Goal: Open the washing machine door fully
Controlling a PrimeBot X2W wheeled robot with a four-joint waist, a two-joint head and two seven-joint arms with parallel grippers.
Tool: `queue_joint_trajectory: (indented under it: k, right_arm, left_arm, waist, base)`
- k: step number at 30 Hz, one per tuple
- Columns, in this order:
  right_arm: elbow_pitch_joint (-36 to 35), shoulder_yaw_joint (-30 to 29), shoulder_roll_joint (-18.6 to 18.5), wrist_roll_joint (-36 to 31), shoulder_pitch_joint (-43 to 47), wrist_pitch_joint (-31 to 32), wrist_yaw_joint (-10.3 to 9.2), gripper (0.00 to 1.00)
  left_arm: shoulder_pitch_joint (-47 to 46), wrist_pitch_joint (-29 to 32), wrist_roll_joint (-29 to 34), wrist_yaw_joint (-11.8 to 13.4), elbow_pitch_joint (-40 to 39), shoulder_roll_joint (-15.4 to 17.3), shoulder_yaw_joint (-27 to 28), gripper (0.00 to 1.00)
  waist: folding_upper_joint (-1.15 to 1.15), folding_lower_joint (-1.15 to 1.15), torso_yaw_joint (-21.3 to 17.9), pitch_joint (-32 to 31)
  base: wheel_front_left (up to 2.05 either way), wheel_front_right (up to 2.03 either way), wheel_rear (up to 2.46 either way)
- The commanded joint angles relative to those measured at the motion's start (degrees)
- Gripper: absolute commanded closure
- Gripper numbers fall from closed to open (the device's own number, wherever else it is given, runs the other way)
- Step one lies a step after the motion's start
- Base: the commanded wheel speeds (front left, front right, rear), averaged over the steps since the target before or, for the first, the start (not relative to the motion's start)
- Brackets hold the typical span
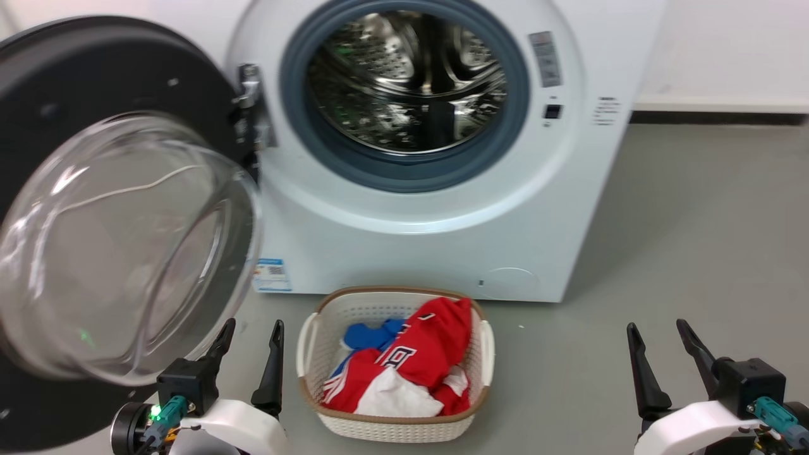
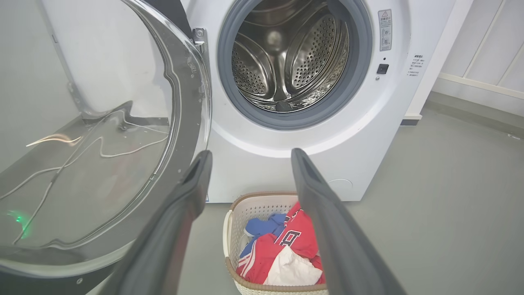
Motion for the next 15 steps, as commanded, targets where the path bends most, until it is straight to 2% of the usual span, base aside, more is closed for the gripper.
queue_joint_trajectory:
  k: [1,8,15]
  right_arm:
    - [0.22,0.05,0.0,-0.45,-0.78,0.06,-0.01,0.0]
    - [0.77,0.95,-0.15,-0.62,-2.08,-0.02,-0.01,0.0]
    - [0.78,1.49,-0.39,-0.1,-3.17,-0.43,-0.01,0.0]
  left_arm:
    - [-0.66,-0.45,0.18,0.16,0.49,-0.27,0.09,0.0]
    - [-1.06,-1.93,-0.6,1.19,2.35,-0.81,1.0,0.0]
    - [-1.61,-3.08,-0.93,1.9,2.88,-0.82,1.82,0.0]
  waist:
    - [0.0,0.0,-2.88,0.18]
    - [0.0,0.0,-6.99,1.1]
    - [0.0,0.0,-7.69,2.13]
  base:
    - [0.0,0.0,0.0]
    - [0.0,0.0,0.0]
    - [0.0,0.0,0.0]
